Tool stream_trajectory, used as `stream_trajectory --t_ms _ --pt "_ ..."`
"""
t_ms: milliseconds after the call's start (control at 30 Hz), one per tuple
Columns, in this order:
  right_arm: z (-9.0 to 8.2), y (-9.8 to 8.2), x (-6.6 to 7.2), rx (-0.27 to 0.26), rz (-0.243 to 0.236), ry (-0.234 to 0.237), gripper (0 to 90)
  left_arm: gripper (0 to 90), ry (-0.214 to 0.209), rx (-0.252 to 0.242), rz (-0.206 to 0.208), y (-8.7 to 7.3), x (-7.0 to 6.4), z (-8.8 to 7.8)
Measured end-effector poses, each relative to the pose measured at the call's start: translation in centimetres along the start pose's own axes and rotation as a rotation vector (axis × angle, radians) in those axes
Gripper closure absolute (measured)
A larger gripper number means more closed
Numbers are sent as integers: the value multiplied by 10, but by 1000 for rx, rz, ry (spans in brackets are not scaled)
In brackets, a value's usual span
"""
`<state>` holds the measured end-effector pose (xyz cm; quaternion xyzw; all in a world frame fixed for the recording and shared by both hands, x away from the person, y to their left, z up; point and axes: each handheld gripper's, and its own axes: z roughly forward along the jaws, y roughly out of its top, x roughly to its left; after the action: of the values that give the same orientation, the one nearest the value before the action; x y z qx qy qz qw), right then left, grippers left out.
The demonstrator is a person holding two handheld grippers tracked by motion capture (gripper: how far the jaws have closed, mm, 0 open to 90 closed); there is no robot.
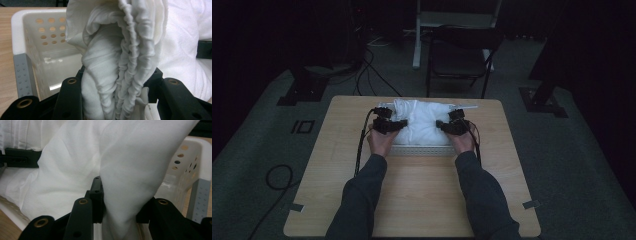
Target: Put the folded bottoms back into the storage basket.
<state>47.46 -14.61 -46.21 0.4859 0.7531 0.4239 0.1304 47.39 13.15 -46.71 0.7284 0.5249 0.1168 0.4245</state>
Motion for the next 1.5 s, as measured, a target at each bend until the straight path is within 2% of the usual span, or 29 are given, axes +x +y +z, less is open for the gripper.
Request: stream_trajectory --t_ms 467,567,600,667,700,733,800,900,1067,1133,1233,1433,1500 --pt "12 -5 2 70 -9 -27 662 545 83 80 18 -7 -6 10" --pt "15 -7 1 90 -6 -27 638 498 134 95 15 -10 -7 11" --pt "16 -8 1 99 -8 -29 604 468 148 87 10 -12 -7 11" --pt "17 -10 2 117 -26 -79 506 367 188 64 12 -17 -4 9" --pt "16 -11 2 110 -35 -115 429 338 191 54 2 -18 -3 7" --pt "14 -11 2 93 -36 -131 360 314 178 26 -15 -19 1 2" --pt "4 -8 2 38 -31 -179 298 296 167 -3 -12 -18 4 -7" --pt "-13 -6 1 -23 -27 -167 298 293 158 -45 -3 -17 4 -20" --pt "-31 -13 -3 -67 -19 -172 318 299 157 -94 14 -20 4 -41" --pt "-39 -20 -7 -80 -9 -168 324 301 140 -123 8 -27 4 -51" --pt "-47 -28 -14 -83 3 -161 336 305 127 -139 4 -39 5 -60" --pt "-63 -51 -28 -94 14 -189 367 306 143 -150 0 -62 15 -76" --pt "-68 -58 -34 -96 32 -197 368 308 146 -151 -7 -69 18 -80"
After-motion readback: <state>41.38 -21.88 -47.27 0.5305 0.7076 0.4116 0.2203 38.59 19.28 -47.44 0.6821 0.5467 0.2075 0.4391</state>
